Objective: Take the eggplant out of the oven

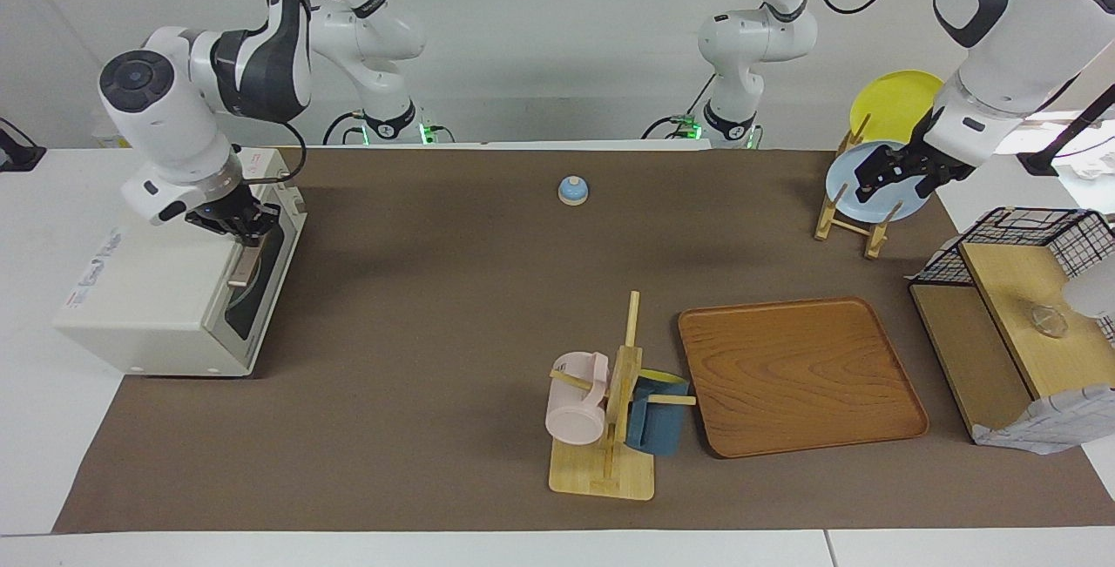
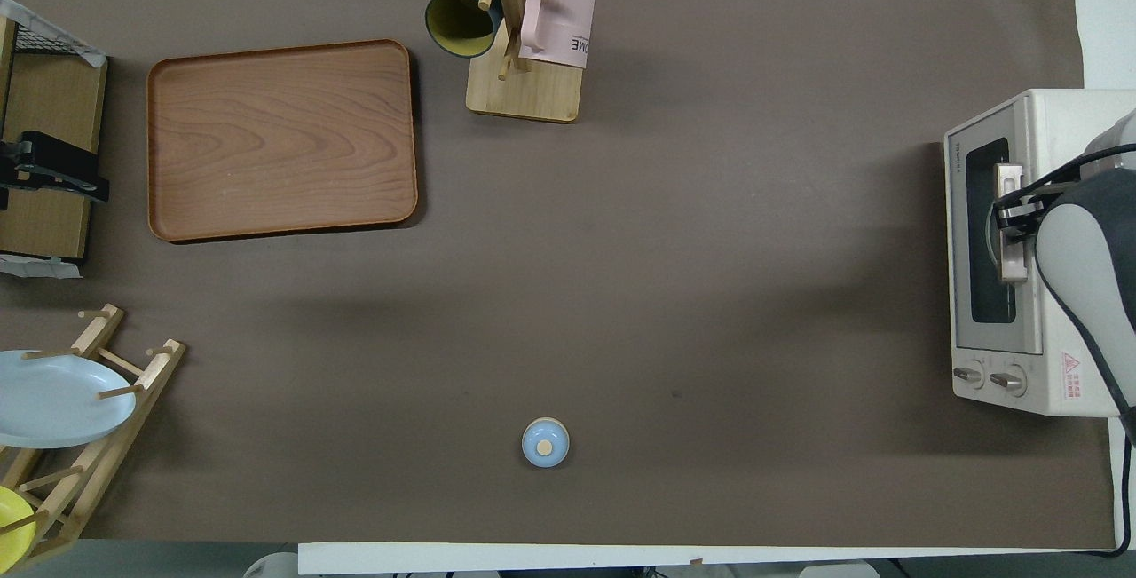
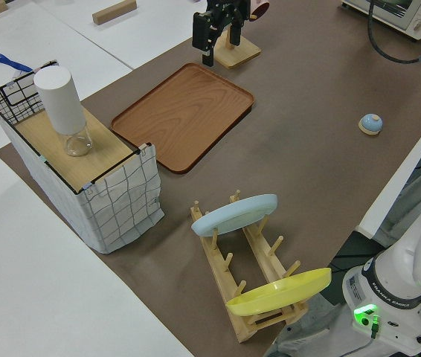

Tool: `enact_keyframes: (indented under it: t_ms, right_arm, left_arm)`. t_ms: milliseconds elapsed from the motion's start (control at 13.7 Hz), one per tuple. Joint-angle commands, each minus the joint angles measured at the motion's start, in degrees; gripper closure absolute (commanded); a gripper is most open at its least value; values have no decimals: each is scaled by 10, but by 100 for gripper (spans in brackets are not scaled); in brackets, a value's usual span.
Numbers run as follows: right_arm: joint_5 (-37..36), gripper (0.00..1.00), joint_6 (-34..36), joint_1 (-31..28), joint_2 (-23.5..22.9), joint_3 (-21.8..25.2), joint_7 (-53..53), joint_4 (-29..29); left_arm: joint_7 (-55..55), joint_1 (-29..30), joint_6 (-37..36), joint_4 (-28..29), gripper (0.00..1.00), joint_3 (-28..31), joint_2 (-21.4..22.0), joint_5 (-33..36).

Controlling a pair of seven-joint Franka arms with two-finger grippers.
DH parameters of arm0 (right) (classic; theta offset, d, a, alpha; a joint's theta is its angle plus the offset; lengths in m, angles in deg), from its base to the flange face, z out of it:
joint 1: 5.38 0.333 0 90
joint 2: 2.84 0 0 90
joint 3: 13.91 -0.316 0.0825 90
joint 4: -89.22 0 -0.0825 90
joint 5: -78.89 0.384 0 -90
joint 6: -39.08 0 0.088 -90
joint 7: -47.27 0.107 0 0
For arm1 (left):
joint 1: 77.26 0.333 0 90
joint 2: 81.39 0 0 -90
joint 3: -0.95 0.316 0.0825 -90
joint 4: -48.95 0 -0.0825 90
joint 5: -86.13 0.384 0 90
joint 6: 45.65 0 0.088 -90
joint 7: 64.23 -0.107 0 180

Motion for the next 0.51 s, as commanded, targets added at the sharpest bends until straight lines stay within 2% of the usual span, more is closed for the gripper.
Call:
enact_keyframes:
  t_ms: [0, 293, 439]
  right_arm:
    - [-6, 100, -82, 53, -59, -4, 73, 7]
    - [3, 100, -177, 61, -132, -6, 103, 5]
    - [44, 100, -200, 77, -152, -6, 126, 6]
  left_arm:
    - [-1, 6, -10, 0, 0, -3, 5, 6]
    - [-1, 5, -10, 0, 0, -3, 5, 6]
    - [-1, 6, -10, 0, 0, -3, 5, 6]
